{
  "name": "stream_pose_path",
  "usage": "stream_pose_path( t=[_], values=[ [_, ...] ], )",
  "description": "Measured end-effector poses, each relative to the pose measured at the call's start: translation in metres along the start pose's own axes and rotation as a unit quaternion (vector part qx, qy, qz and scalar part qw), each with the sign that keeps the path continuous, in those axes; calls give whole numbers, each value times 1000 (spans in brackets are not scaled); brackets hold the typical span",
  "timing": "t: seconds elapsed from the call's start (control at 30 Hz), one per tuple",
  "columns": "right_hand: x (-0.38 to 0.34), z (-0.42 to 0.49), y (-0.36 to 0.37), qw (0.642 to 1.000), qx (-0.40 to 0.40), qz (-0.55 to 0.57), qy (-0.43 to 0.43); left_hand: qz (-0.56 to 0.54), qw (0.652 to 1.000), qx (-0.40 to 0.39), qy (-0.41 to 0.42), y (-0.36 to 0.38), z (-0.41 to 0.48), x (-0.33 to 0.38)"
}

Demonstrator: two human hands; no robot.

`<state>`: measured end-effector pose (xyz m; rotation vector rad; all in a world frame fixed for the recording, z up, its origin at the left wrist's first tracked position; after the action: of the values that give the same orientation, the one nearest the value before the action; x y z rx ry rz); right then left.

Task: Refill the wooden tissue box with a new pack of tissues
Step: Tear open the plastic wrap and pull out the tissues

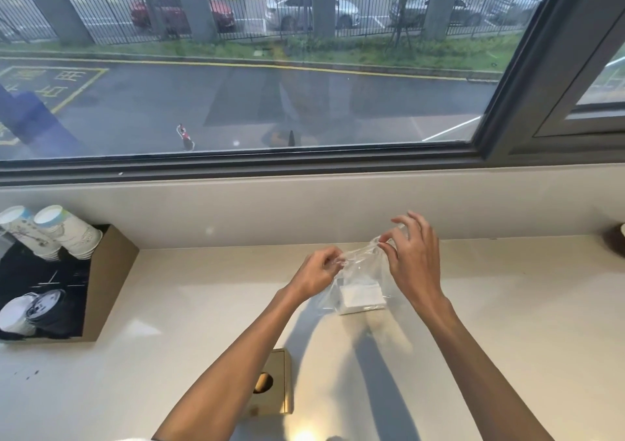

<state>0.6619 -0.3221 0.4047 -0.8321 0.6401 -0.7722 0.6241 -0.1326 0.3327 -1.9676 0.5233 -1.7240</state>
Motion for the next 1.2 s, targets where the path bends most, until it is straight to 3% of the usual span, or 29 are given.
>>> stream_pose_path(
  t=[0.27, 0.5, 0.57, 0.63, 0.7, 0.77, 0.83, 0.9, 0.97, 1.03, 1.13, 1.2],
  values=[
    [23, -20, 41, 995, -59, 72, 36, -29, 998, -31, -35, -4, 0, -5],
    [24, 19, 12, 995, 25, 95, 34, -8, 998, -26, -64, -18, -4, -22],
    [42, 18, 22, 985, 18, 139, 102, -4, 998, -26, -65, -23, -6, -24],
    [65, 2, 61, 940, -72, 247, 222, -16, 997, -34, -66, -26, -8, -24],
    [71, -21, 103, 838, -177, 407, 317, -25, 996, -45, -78, -28, -12, -23],
    [65, -29, 128, 739, -218, 530, 354, -31, 994, -52, -96, -34, -16, -23],
    [59, -21, 140, 708, -222, 572, 349, -1, 997, -29, -76, -43, -18, -11],
    [57, -9, 144, 710, -213, 581, 335, 107, 994, 5, -1, -48, -13, 16],
    [59, -3, 143, 732, -194, 570, 318, 250, 965, 31, 79, -41, -1, 49],
    [66, -11, 139, 742, -169, 560, 327, 352, 929, 37, 106, -26, 13, 73],
    [76, -38, 130, 742, -155, 558, 337, 396, 908, 12, 138, -3, 24, 91],
    [81, -56, 117, 740, -167, 565, 325, 347, 925, -7, 154, -1, 27, 92]
  ],
)
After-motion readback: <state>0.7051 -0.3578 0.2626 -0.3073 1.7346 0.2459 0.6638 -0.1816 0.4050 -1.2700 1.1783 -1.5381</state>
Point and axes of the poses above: each hand's wrist, its own z-axis towards the middle knuckle, its own y-axis out of the palm, x = y × z, the point moved 6 cm from there along z, towards the middle knuckle, and after that the axes turned 7 degrees about -y, right-handed, at the moved point
